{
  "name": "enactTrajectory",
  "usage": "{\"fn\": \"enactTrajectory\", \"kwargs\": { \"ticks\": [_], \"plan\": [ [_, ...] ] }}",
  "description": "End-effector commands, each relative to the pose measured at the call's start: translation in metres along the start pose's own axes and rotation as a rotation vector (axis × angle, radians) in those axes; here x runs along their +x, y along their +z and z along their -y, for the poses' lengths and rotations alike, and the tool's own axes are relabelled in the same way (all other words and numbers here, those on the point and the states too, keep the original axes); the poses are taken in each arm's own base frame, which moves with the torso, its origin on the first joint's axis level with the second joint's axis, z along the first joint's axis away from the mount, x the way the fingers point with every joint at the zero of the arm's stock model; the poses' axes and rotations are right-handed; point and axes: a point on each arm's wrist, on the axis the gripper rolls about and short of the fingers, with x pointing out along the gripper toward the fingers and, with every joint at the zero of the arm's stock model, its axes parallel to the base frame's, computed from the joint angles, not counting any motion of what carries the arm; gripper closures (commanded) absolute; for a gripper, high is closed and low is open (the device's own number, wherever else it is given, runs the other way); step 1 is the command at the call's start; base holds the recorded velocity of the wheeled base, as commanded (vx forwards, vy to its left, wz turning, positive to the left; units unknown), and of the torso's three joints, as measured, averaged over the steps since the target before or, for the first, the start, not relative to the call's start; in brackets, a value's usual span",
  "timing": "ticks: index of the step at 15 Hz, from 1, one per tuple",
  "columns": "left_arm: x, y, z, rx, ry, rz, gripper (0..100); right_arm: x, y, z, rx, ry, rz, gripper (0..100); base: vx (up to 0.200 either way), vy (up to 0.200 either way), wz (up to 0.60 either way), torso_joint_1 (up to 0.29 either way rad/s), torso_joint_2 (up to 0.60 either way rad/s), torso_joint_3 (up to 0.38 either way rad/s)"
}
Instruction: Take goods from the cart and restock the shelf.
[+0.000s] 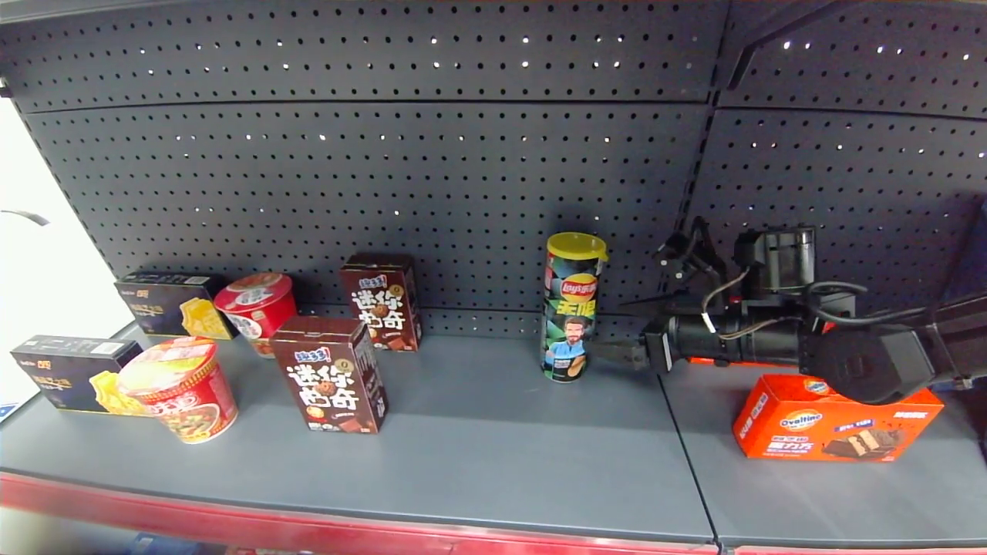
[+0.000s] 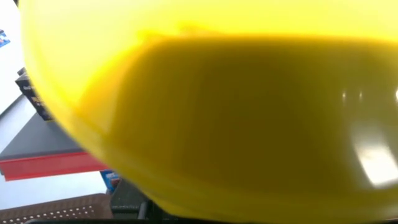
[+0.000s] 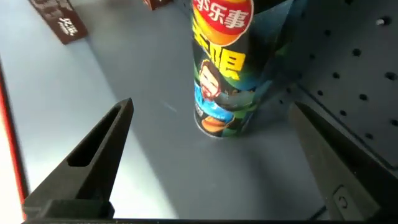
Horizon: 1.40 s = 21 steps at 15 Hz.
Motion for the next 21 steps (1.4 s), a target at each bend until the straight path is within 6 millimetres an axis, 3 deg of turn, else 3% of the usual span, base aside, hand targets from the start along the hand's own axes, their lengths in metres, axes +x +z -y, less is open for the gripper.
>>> {"fn": "enactTrajectory", "kwargs": {
  "ticks": [1, 5, 12, 21],
  "plan": [
    [0.002, 0.005, 0.000, 0.001, 0.000, -0.004, 100, 0.022, -0.011, 0.011, 0.003, 0.001, -0.002, 0, 0.000, 0.000, 0.00, 0.000, 0.00, 0.000],
    [0.002, 0.009, 0.000, 0.001, 0.003, -0.002, 100, 0.044, -0.021, 0.024, 0.012, 0.005, -0.004, 0, 0.000, 0.000, 0.00, 0.000, 0.00, 0.000],
    [0.003, 0.004, 0.000, 0.003, 0.006, -0.020, 100, 0.065, -0.032, 0.038, 0.029, 0.041, -0.001, 0, 0.000, 0.000, 0.00, 0.000, 0.00, 0.000],
    [0.002, -0.001, 0.001, 0.008, 0.009, -0.061, 100, 0.085, -0.040, 0.041, 0.035, 0.076, 0.018, 0, 0.000, 0.000, 0.00, 0.000, 0.00, 0.000]
  ]
}}
